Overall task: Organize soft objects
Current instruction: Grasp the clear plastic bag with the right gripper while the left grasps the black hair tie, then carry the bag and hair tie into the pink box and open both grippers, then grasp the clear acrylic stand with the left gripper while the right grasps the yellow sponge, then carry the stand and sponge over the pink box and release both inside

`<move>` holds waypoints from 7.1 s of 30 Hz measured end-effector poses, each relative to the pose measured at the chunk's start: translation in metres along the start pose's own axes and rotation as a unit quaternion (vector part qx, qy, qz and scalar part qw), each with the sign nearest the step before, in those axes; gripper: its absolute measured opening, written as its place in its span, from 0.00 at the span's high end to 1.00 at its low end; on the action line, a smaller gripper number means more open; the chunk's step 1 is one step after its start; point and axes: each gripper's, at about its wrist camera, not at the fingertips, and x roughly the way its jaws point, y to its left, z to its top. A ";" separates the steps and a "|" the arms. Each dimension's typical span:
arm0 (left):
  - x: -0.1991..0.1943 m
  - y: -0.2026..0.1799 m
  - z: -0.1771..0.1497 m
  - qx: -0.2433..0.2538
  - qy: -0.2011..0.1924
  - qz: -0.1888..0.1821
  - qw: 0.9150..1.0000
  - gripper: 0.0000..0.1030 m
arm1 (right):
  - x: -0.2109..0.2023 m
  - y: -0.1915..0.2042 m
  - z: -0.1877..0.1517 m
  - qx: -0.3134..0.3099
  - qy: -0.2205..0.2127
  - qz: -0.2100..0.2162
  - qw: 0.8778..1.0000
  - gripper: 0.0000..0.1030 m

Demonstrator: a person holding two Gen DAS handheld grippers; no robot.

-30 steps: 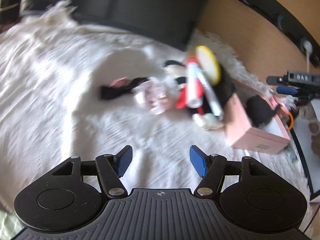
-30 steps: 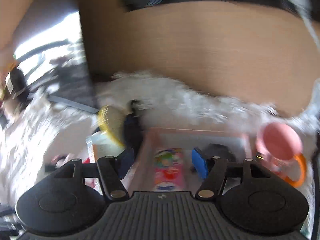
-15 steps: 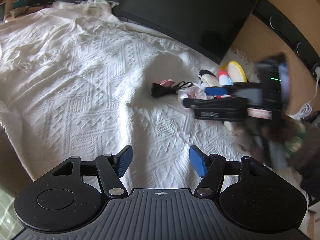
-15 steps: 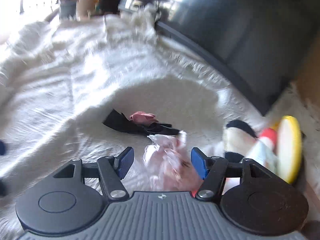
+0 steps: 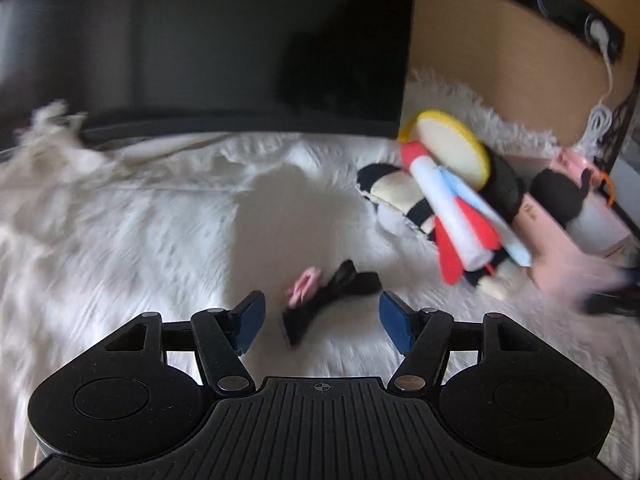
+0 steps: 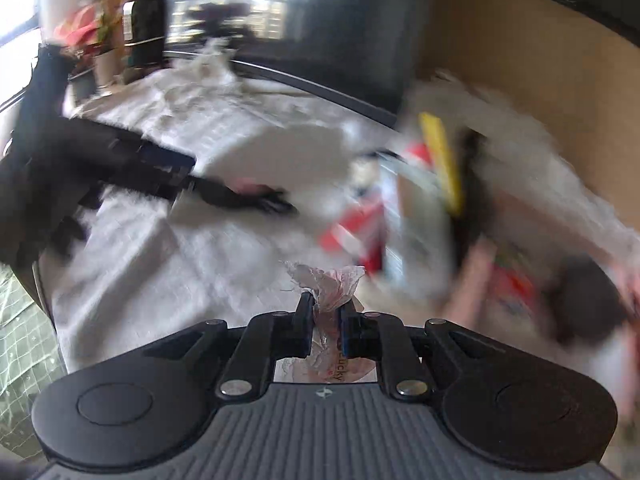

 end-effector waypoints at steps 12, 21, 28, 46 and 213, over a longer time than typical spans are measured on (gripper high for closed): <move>0.081 0.004 0.016 0.047 0.085 -0.012 0.995 0.41 | -0.075 -0.056 -0.096 0.115 0.040 -0.134 0.984 0.88; 0.057 0.000 0.004 0.035 0.072 0.013 0.997 0.63 | -0.094 -0.058 -0.104 0.118 0.021 -0.145 0.982 0.87; 0.000 -0.053 -0.029 0.005 0.077 -0.059 0.995 0.64 | -0.105 -0.064 -0.111 0.120 0.016 -0.134 0.984 0.87; -0.046 -0.222 0.077 0.090 -0.043 -0.198 0.975 0.62 | -0.160 -0.095 -0.134 0.145 -0.062 -0.166 0.974 0.87; -0.026 -0.143 -0.022 -0.069 -0.016 -0.090 0.993 0.83 | 0.003 -0.249 -0.043 0.424 -0.106 0.035 0.899 0.82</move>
